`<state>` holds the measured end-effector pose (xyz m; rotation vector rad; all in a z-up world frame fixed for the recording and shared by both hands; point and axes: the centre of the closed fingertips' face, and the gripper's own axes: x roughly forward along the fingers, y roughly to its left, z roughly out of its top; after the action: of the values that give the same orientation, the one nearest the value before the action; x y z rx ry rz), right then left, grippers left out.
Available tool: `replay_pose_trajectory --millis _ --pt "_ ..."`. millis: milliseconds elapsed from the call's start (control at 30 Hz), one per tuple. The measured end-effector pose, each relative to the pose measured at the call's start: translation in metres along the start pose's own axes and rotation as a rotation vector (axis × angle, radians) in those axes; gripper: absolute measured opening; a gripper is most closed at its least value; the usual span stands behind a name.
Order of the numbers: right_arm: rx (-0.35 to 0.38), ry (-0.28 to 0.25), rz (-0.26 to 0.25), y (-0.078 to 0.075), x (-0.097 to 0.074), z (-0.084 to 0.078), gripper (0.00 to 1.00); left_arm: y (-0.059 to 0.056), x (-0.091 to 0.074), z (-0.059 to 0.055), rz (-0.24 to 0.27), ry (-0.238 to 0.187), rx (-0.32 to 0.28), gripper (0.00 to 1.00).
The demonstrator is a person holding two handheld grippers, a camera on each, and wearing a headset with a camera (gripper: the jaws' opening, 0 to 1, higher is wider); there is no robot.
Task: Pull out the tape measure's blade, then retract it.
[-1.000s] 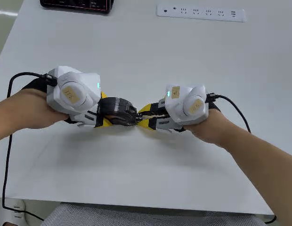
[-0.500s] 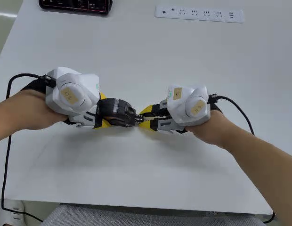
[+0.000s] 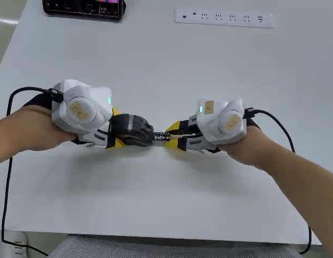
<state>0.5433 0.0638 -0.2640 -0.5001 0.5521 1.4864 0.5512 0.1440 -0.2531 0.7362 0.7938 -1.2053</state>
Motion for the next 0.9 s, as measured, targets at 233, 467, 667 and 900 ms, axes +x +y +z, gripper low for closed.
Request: replay_pose_trajectory --millis 233,467,667,900 --pt "0.001 0.012 -0.001 -0.001 -0.006 -0.005 0.09 0.000 0.000 0.000 0.001 0.002 -0.001 0.28" --pt "0.003 0.026 -0.005 -0.002 -0.012 -0.010 0.09 0.000 0.000 0.000 0.002 0.004 0.000 0.28" --pt "0.007 0.037 -0.009 -0.002 -0.018 -0.016 0.09 0.000 0.000 0.000 0.001 0.006 0.002 0.28" --pt "0.008 0.054 -0.018 -0.004 -0.027 -0.023 0.09 0.000 0.000 0.000 0.002 0.008 0.003 0.28"
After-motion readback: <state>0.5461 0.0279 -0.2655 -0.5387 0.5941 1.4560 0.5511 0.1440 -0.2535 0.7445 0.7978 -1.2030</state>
